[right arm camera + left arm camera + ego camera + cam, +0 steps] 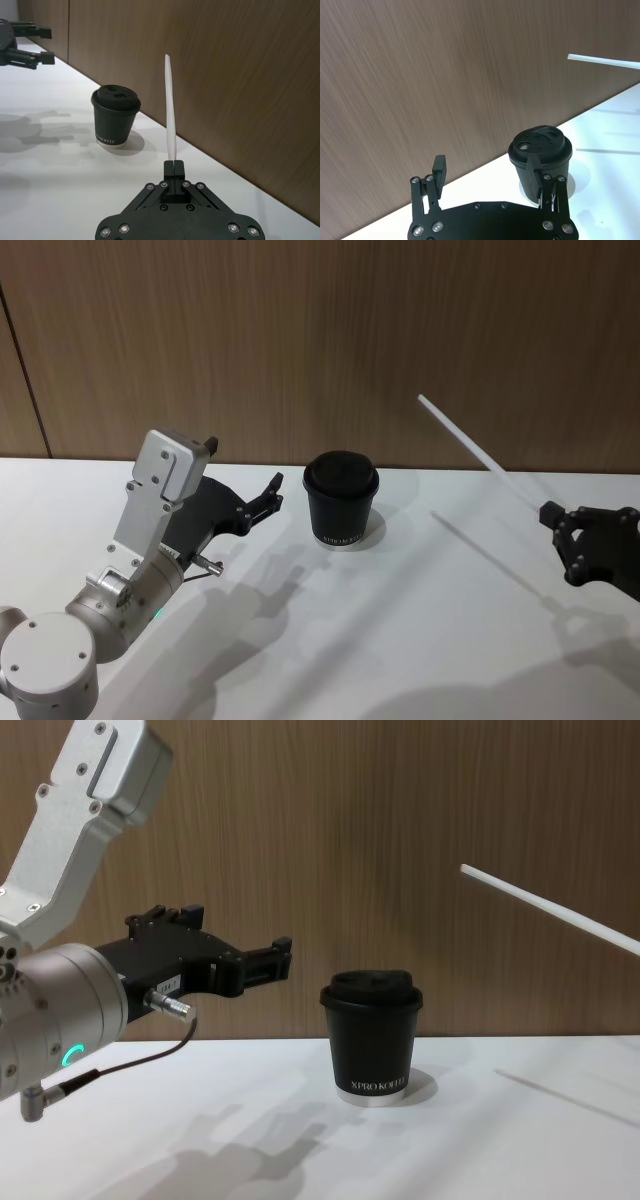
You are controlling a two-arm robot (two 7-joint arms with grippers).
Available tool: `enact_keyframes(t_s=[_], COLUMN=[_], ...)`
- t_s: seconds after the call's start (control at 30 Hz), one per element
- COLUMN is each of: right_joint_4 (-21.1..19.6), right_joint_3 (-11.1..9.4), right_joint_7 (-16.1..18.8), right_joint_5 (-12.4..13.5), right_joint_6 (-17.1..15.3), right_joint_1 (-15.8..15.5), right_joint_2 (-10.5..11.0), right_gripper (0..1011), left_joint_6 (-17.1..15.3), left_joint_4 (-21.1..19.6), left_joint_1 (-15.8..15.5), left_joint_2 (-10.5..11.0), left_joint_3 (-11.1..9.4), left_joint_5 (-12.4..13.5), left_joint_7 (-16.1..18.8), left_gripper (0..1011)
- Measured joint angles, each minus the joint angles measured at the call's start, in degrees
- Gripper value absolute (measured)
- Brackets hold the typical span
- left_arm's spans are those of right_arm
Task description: Pick up the straw with one hand, pass it to the other hand, and insert it into the cup.
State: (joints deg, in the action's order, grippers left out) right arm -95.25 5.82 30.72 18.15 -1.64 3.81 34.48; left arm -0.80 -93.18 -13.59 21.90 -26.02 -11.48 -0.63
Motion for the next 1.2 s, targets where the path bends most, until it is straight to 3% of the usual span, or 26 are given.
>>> enact_keyframes(t_s=[1.2], right_joint_4=[-0.42], right_joint_3=[7.72], right_joint_7=[3.86], right_joint_5=[-0.15], right_joint_6=[1.33], right_joint_1=[4.29], right_joint_2=[0.09], right_gripper=[1], left_joint_6=[0.00], left_joint_4=[0.00], left_joint_1=[0.00], left_joint_2=[0.00], left_joint_3=[0.00], left_joint_5=[0.00], left_joint_7=[0.00], left_gripper=[1003])
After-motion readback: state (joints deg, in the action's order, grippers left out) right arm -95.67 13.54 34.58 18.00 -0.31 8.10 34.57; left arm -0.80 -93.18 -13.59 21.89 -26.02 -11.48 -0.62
